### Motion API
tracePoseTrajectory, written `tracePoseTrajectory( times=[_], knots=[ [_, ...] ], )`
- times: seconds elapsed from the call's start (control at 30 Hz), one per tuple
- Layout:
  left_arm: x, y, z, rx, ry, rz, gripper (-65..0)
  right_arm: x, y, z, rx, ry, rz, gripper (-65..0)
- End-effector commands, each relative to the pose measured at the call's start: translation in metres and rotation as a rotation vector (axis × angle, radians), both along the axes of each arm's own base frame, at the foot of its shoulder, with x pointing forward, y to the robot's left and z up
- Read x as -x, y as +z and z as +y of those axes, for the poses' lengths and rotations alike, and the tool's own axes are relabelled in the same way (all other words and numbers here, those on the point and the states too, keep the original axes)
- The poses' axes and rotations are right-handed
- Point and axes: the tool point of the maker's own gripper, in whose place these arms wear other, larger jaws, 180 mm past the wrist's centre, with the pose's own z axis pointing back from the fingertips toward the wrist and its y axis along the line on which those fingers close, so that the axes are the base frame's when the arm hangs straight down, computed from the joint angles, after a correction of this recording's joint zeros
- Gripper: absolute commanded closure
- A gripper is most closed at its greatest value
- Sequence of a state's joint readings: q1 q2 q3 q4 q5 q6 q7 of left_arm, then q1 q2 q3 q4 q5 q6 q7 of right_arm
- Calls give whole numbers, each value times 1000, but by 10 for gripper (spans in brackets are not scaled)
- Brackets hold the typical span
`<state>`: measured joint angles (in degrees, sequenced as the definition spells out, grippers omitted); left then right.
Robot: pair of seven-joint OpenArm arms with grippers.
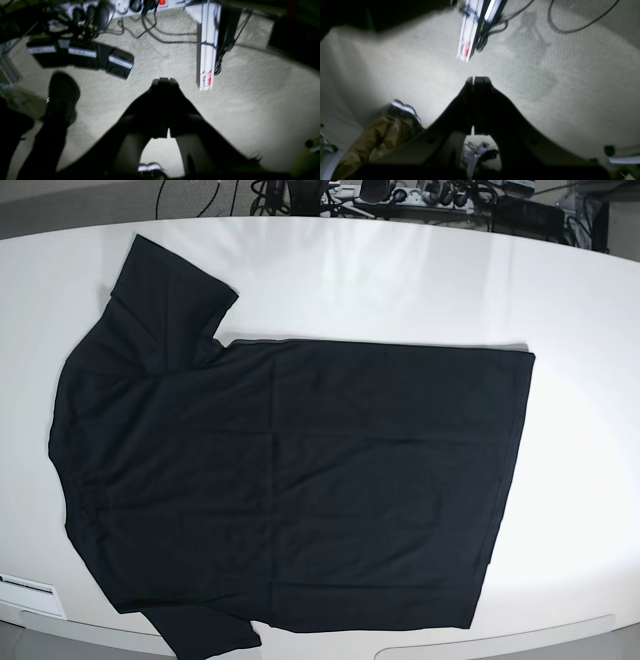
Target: Fold the T-shirt properly
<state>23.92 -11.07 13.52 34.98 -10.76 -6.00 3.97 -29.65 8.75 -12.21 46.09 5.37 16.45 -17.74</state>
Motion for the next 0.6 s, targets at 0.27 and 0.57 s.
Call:
tracePoseTrajectory(
  times=[0.27, 0.57],
  knots=[
    [14, 80, 22, 35, -172, -114, 0, 17, 94, -16, 13, 91, -141, 0],
    [-11, 191, 14, 62, -389, -248, 0, -13, 204, -21, 116, 205, -313, 0]
  ],
)
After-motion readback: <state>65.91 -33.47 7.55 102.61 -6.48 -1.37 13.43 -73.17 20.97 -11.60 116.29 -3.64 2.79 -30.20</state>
